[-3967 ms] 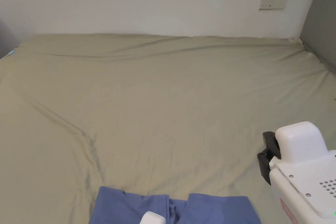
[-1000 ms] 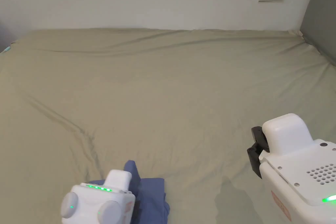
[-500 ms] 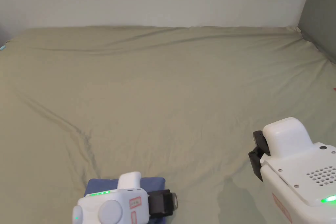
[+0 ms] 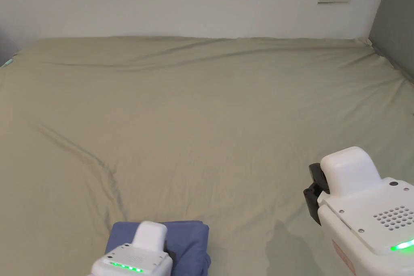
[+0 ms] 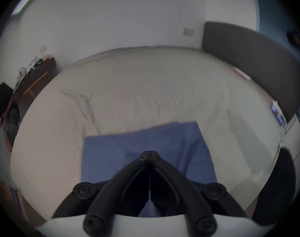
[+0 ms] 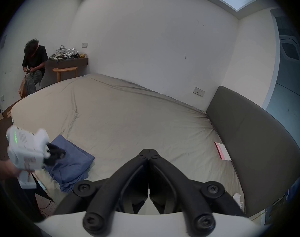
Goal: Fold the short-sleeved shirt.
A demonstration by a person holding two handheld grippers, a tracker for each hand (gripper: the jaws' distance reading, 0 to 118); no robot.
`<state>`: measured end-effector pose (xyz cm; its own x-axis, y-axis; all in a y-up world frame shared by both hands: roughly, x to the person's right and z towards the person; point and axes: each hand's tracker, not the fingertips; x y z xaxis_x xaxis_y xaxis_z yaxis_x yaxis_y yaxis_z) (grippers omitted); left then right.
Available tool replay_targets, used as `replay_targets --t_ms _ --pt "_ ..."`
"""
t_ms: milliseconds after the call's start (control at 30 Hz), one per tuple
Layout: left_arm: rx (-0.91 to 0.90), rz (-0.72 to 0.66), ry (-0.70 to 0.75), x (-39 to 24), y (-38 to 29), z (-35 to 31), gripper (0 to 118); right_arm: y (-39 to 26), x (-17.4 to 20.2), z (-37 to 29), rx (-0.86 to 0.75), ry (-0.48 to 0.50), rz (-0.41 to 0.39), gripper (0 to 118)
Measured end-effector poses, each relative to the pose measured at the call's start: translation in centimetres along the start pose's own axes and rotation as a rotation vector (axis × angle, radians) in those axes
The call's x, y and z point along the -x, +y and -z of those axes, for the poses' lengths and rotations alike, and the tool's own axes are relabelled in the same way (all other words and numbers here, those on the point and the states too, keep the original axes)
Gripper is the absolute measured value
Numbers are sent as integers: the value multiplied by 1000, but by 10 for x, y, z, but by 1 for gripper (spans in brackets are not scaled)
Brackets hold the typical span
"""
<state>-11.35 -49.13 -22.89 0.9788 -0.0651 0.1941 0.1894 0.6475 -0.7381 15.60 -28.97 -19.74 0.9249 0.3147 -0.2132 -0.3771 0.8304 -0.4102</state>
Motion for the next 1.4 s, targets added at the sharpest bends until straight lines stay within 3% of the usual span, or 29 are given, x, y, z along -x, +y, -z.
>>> replay_targets --t_ms 100,233,367,500,667,733,800,933,1100,1200,1267,1333,1400 --pt "56 96 34 -33 -18 19 0 -1 1 -2 5 -1 -7 2" --pt "-20 266 151 -62 -28 15 0 -2 -2 -7 9 -8 -9 2" --pt "-29 258 98 -74 -28 9 0 -4 0 -5 19 -6 -20 2" --pt "-30 160 -59 -85 -28 -5 0 -4 5 1 21 11 -7 2" --pt "-36 163 -377 -93 -35 -32 0 1 15 14 13 33 5 2" --pt "-101 135 -337 -79 -33 -49 0 1 21 21 7 57 65 2" --pt "-119 15 -331 -49 -30 -60 0 -2 31 31 23 129 110 2" --pt "-177 -193 -220 29 -23 -71 0 -17 68 59 74 247 128 2" --pt "-155 -303 -60 114 -24 -64 0 -62 137 117 347 559 120 2" --pt "-126 -340 -55 144 -28 -57 0 -98 176 143 479 595 82 2" --pt "-99 -387 -105 159 -31 -52 0 -118 194 155 553 558 26 1" --pt "-58 -433 -152 171 -32 -44 0 -122 195 155 488 541 47 1" --pt "-18 -466 -231 182 -34 -37 17 -113 187 159 539 562 79 1"
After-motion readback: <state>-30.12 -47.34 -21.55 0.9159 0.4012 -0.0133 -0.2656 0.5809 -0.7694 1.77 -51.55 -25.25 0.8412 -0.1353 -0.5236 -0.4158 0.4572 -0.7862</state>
